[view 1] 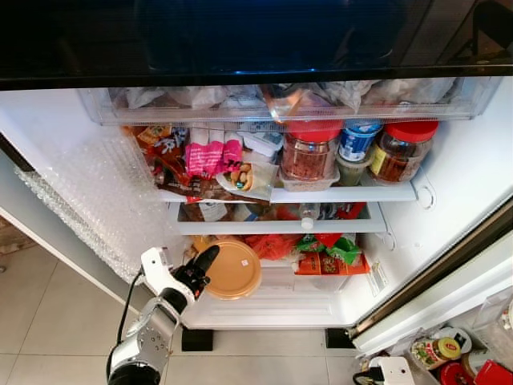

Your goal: Restocking fridge

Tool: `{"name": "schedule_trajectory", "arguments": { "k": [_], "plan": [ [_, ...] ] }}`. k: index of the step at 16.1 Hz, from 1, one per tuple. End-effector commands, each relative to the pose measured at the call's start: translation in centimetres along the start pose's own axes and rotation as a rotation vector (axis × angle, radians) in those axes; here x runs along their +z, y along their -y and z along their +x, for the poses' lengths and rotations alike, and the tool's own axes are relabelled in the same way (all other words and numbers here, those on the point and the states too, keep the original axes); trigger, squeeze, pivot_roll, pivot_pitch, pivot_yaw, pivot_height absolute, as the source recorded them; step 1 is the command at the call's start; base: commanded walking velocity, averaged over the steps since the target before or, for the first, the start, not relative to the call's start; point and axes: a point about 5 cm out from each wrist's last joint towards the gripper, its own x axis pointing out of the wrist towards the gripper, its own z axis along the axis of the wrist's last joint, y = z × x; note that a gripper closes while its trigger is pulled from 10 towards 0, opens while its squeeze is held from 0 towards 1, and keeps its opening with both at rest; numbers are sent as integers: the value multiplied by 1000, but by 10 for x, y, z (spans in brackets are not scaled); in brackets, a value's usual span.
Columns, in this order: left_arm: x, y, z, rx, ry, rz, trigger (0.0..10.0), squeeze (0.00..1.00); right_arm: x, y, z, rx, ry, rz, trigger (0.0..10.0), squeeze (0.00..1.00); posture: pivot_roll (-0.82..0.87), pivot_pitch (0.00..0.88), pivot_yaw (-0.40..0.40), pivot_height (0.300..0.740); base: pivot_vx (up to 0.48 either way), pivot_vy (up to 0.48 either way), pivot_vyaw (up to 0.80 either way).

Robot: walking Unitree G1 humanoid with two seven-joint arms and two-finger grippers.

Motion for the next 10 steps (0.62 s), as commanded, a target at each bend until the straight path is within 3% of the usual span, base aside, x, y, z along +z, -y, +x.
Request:
{"name": "schedule_trajectory", "arguments": {
  "k": [1,4,10],
  "plan": [
    [1,0,0,-6,5,1,10000,0,-15,1,-3,1,-54,4,10000,0,-25,159,27,691,0,0,0],
    [1,1,0,-5,7,2,10000,0,-14,1,-3,-2,-35,7,10000,0,-23,155,25,661,0,0,0],
    [3,1,1,2,22,7,10000,0,-14,2,-3,-15,-35,7,10000,0,-22,147,25,661,0,0,0]
  ]
}}
